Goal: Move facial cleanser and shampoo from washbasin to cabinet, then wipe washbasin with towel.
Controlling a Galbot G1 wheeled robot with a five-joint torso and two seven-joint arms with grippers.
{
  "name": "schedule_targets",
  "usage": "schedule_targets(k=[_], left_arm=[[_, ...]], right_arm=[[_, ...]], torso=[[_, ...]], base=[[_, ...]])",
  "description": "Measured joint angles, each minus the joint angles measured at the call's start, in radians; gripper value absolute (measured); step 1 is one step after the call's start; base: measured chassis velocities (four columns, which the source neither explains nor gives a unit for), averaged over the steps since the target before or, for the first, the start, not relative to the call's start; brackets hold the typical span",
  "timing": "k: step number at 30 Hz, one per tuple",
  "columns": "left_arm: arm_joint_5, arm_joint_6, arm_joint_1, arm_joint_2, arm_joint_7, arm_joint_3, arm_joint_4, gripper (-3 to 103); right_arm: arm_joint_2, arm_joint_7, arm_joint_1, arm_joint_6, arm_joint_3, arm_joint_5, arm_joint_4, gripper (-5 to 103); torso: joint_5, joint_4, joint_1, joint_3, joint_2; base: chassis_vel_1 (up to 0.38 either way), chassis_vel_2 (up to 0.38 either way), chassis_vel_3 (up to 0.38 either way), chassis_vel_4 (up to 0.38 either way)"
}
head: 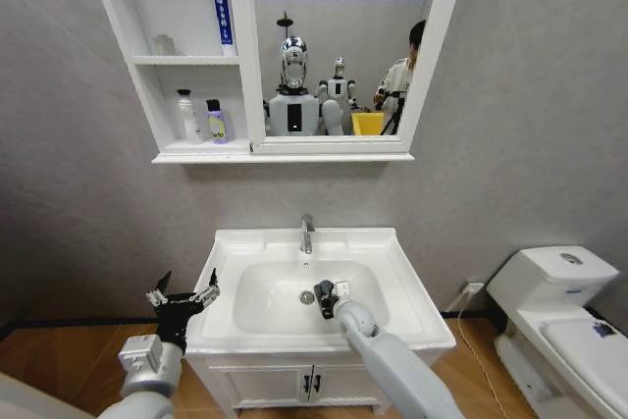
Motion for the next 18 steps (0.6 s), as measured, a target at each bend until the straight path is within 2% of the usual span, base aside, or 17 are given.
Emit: schedule_targets(k=[6,18], left_arm=[[0.0,0.0,0.0,0.0,0.0,0.0,0.0,100],[0.0,0.0,0.0,0.0,0.0,0.0,0.0,100]], right_arm=[[-0.012,0.001,-0.008,-0.003,0.009,0.006,0.027,3],[-0.172,0.04,-0.096,-0.054,0.142,0.048,0.148,3]], torso=[[0.0001,0.0,0.0,0.0,0.0],[0.0003,-0.0002,0.0,0.0,0.0]], base=[[0.0,0.0,0.0,0.0],[0.0,0.0,0.0,0.0]])
